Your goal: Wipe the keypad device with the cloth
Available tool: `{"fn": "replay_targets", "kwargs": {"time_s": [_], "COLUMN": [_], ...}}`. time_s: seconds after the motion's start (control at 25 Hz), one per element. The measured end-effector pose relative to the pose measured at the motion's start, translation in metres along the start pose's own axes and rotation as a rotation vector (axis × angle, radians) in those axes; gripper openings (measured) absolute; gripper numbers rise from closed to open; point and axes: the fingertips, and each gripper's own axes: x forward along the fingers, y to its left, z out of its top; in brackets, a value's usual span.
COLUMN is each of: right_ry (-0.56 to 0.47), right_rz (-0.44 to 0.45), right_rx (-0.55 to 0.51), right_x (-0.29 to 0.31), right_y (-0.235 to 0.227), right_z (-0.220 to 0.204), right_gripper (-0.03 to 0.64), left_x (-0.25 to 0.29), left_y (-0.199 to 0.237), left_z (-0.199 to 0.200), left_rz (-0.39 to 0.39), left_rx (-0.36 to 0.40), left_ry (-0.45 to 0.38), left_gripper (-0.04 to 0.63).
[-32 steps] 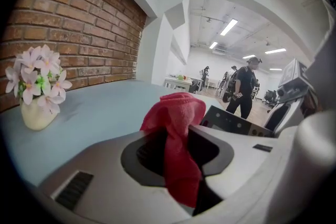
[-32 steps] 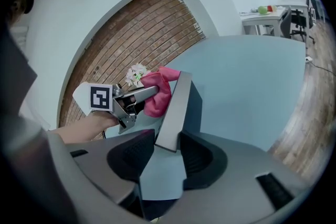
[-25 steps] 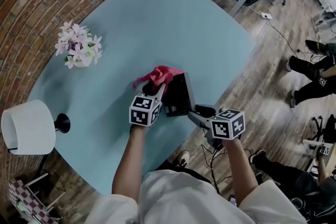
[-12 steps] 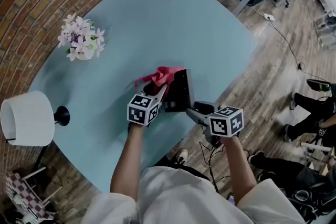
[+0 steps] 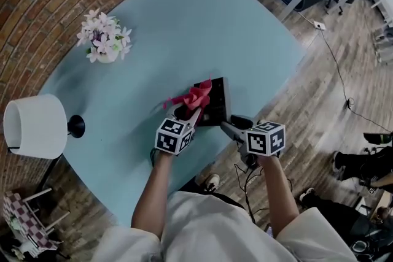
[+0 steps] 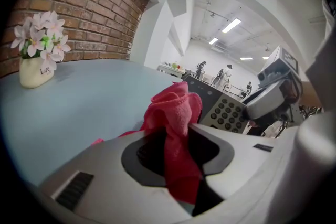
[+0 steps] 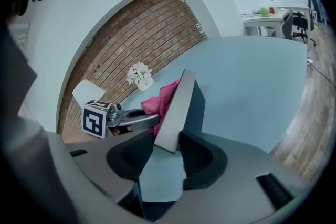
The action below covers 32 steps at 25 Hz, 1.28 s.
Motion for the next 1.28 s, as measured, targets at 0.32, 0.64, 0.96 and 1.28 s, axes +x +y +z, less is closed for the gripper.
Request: {"fn": "replay_targets", "kwargs": {"time_s": [0.32,0.64,0.96,1.28], "right_ry": [-0.03,-0.042,-0.061,-0.071], "right_rz": [-0.033,-0.045,-0.043,-0.032], "right_rx": [-0.003,0.006,0.009,0.017], "right_x": [0.003,0.004,0.006,0.008], "right_y": [-0.001,-0.003,-0.004,-0.004], "right_z": [0.001,0.001,0.001,0.0], "right_gripper": [0.178,0.179,0.183,0.183], "left_x": [-0.011,-0.02,-0.027,-0.038], "left_y": [-0.014,-0.028,-0.038,-0.035], "left_z": [-0.015,-0.027,-0.035,-0.033], "left_rz": [-0.014,-0.008,-0.017,0.04], "left_rx": [-0.01,-0.011,-0.025,-0.051], "left_ry": [0.015,0.031,0.039,0.0], "left_gripper": [0.149,0.149,0.148,0.144]}}
